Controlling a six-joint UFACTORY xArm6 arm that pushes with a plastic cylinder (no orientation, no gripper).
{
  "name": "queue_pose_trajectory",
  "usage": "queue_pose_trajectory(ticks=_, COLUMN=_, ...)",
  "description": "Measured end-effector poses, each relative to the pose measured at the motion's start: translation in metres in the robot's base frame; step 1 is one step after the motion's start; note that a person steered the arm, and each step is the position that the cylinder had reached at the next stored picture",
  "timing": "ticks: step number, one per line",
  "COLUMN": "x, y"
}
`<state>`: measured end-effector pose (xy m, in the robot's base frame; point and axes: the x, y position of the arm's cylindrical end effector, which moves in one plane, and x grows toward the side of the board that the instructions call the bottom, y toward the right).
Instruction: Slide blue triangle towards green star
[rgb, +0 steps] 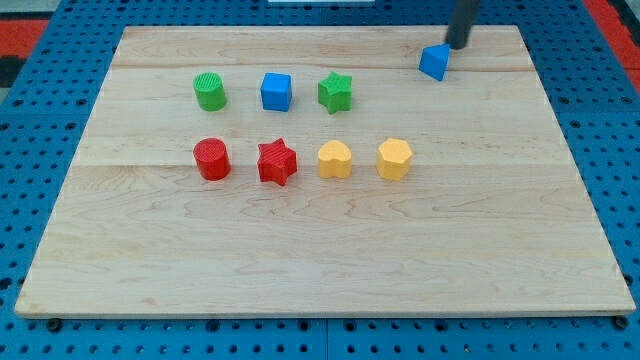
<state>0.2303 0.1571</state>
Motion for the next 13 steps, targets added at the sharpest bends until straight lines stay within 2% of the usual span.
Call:
queue_pose_trajectory(ticks=1, x=0.008, y=-0.043)
queue_pose_trajectory(ticks=3, x=0.013, y=0.009)
queue_pose_trajectory(ticks=8, x=0.073, y=0.012)
queue_pose_trajectory(ticks=10, x=0.087, y=0.038)
queue_pose_trajectory(ticks=13, x=0.098, y=0.013)
